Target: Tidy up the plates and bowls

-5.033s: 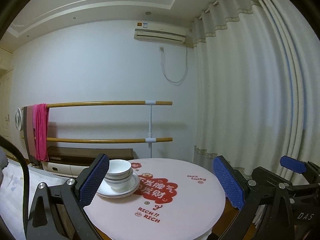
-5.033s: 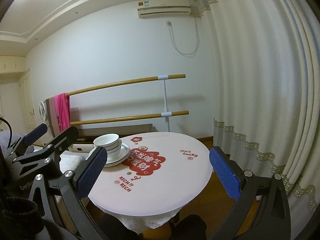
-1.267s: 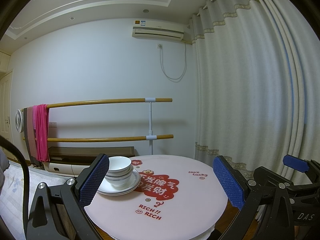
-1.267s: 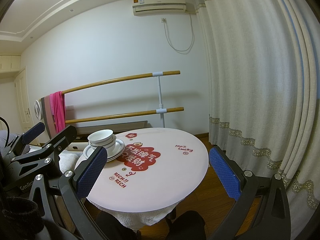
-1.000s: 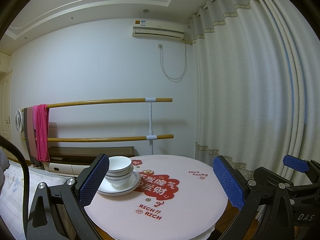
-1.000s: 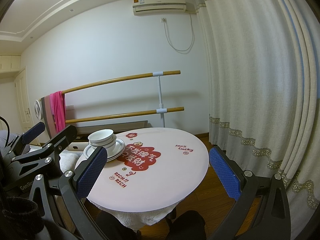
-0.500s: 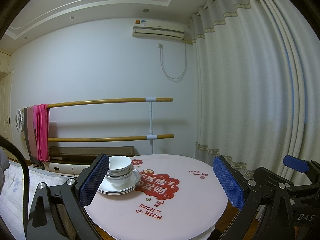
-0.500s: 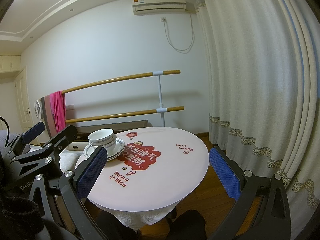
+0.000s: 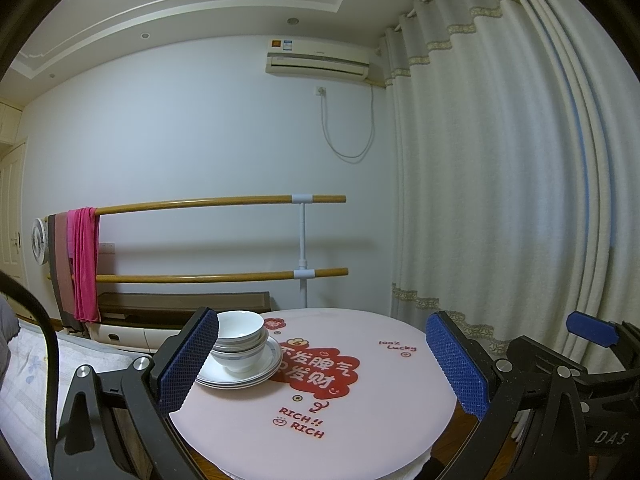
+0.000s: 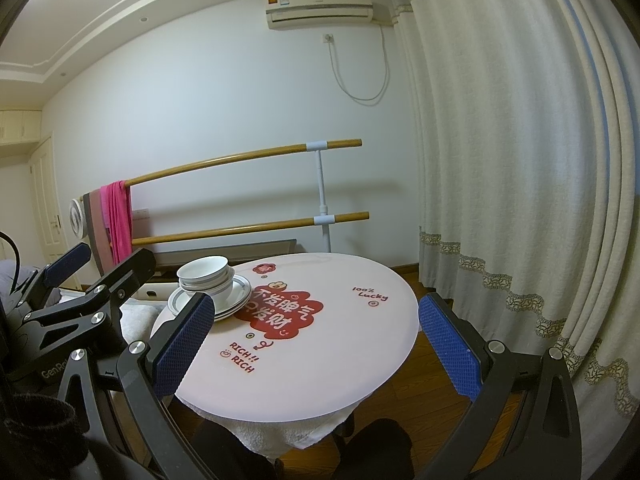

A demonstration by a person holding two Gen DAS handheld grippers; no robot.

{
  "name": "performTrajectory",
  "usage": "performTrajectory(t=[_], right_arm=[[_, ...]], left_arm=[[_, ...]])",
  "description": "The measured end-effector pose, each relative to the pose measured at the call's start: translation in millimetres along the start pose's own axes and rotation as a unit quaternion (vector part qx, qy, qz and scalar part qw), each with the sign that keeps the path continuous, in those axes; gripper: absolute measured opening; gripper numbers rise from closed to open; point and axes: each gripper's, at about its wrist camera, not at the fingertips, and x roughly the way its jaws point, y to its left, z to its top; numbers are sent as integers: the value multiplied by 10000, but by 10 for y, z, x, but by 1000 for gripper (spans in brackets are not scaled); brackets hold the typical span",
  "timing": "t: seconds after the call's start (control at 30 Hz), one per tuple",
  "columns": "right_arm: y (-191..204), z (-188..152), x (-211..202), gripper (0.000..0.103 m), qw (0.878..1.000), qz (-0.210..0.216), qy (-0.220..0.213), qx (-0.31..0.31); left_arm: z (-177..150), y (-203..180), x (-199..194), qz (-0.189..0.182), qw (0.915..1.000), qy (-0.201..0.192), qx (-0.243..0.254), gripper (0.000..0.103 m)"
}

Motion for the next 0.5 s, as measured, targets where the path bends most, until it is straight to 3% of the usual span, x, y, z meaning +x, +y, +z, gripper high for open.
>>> performTrajectory(t=[0.5], right_arm=[[36, -46, -10, 103, 10000, 6, 23, 5]], left_arm=[[-13, -6, 22, 1, 10000, 39, -28, 102]])
